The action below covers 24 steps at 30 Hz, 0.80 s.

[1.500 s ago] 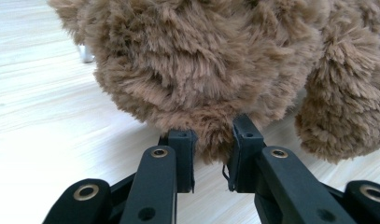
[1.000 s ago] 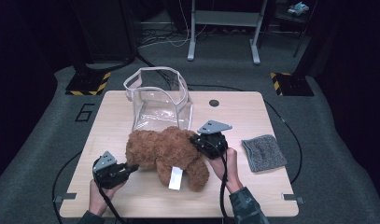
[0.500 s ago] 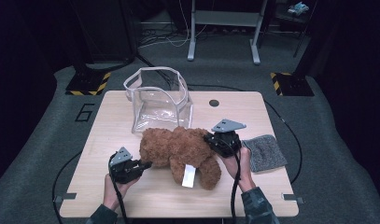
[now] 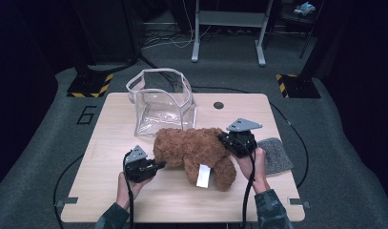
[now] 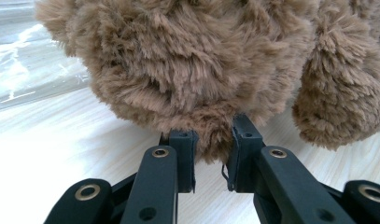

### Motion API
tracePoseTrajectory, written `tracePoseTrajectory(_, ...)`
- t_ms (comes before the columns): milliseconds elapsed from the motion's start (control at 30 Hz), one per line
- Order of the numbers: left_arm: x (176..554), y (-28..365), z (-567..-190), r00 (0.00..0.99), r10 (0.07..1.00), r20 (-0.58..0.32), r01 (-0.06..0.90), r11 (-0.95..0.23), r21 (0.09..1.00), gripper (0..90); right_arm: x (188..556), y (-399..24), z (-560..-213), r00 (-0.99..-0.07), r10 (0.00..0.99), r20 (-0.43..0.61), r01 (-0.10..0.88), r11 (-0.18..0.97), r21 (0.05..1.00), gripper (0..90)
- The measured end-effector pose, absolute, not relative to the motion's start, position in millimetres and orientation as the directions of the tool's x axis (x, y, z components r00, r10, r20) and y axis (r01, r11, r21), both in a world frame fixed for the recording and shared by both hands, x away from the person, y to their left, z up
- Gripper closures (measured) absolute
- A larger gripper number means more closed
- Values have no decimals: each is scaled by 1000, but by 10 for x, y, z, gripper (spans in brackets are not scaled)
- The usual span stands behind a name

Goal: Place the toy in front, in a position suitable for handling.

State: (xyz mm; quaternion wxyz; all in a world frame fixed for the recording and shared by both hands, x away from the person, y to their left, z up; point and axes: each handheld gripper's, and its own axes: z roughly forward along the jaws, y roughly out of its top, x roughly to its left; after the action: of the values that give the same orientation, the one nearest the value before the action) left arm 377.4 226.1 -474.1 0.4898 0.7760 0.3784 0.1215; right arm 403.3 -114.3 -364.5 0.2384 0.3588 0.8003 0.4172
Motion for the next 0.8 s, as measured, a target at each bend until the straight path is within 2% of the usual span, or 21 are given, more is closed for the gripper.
tracePoseTrajectory(400,3923,2020,-4753,698,699,-153,457,-271,847,754,4134,-1307,-3650,-597,794,-110,384,404,830,864)
tracePoseTrajectory(800,4043,1920,-4938,691,702,-170,516,-315,796,753,4227,-1329,-3877,-570,815,-106,458,422,783,863)
